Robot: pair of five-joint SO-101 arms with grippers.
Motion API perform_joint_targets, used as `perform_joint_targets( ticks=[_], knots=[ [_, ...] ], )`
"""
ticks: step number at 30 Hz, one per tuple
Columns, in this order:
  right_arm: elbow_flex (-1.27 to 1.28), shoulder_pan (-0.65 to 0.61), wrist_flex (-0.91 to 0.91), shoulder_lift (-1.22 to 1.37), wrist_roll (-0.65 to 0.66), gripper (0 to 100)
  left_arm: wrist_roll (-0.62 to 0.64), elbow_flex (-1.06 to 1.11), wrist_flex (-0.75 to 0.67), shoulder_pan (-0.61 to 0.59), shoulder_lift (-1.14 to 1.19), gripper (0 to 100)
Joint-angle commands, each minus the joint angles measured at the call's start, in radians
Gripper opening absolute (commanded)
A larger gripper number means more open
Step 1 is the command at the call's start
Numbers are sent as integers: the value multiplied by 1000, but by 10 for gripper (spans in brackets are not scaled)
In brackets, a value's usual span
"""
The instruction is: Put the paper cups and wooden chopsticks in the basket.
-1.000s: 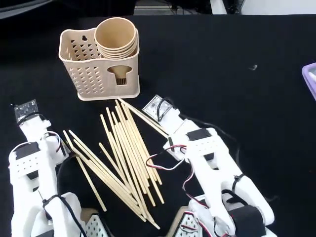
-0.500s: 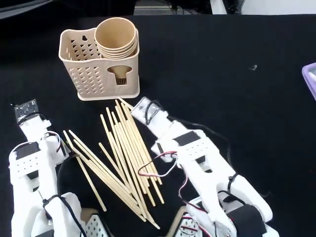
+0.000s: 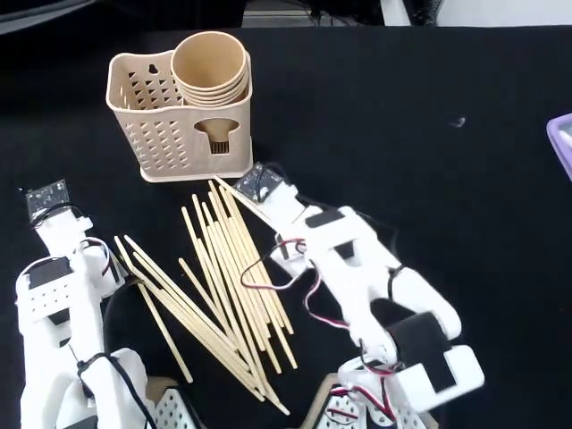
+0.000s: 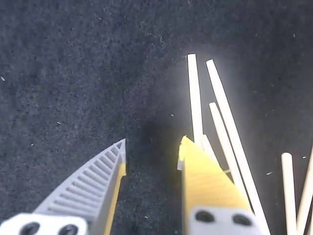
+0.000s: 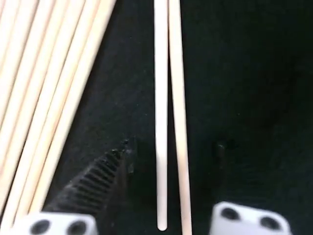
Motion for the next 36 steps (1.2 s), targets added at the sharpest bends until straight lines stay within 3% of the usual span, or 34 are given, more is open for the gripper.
perform_joint_targets(
  ticks=[1,7,15,23,29,32,36],
  knots=[
    [-47,12,17,13,-11,7,12,-7,-9,12,-23,173],
    [8,18,20,-71,-5,10,12,-7,-8,10,-23,173],
    [223,21,29,-501,-5,11,12,-7,-11,10,-23,173],
    [254,66,192,-863,-9,11,12,-7,-11,10,-23,173],
    [107,-29,371,-1165,-11,11,12,-7,-11,12,-23,173],
    [16,-103,261,-1264,-32,11,12,-7,-12,12,-23,173],
    [1,-184,-123,-1219,-190,11,12,-7,-12,12,-23,173]
  ],
)
